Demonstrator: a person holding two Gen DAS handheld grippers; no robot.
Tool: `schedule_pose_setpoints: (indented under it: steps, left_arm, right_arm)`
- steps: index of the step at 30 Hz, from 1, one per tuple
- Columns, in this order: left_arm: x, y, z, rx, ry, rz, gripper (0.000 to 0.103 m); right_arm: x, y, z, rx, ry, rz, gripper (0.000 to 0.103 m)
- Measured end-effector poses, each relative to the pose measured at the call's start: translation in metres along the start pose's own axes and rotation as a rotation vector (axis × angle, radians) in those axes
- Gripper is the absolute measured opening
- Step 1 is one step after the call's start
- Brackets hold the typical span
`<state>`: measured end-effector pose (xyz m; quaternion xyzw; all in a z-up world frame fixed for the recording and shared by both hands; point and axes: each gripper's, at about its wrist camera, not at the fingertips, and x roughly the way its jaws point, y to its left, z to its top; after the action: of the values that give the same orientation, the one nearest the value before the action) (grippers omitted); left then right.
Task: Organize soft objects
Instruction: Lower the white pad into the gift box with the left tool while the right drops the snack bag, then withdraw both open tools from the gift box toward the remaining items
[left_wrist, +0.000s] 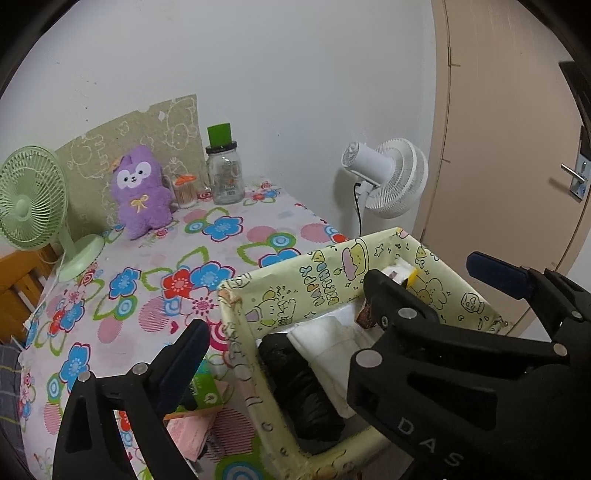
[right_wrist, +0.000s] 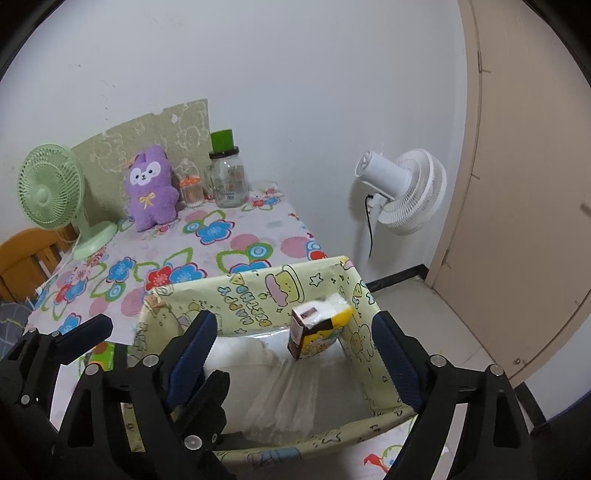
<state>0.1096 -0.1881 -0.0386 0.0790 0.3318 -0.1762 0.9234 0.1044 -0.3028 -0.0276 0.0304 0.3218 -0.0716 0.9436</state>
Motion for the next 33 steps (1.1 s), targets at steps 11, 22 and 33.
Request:
schedule_pose_setpoints:
  steps: [11,22,33]
  left_arm:
    - [-0.035,0.016,-0.007,0.027,-0.036,0.070,0.100]
    - [-0.067,0.044,-0.022,-0.007,-0.069,0.126,0.101]
    - [-0.081,0.066,-0.045,-0.031,-0.069,0.149,0.101]
  right_arm:
    - [-0.039,0.021,-0.004,-0.033,-0.073,-0.006,0.098]
    - [-0.062,0.038,-0.013,-0.048,-0.101,0.003,0.098]
    - [-0.071,0.058,-0.031,-0.059,-0.096,0.028,0.098]
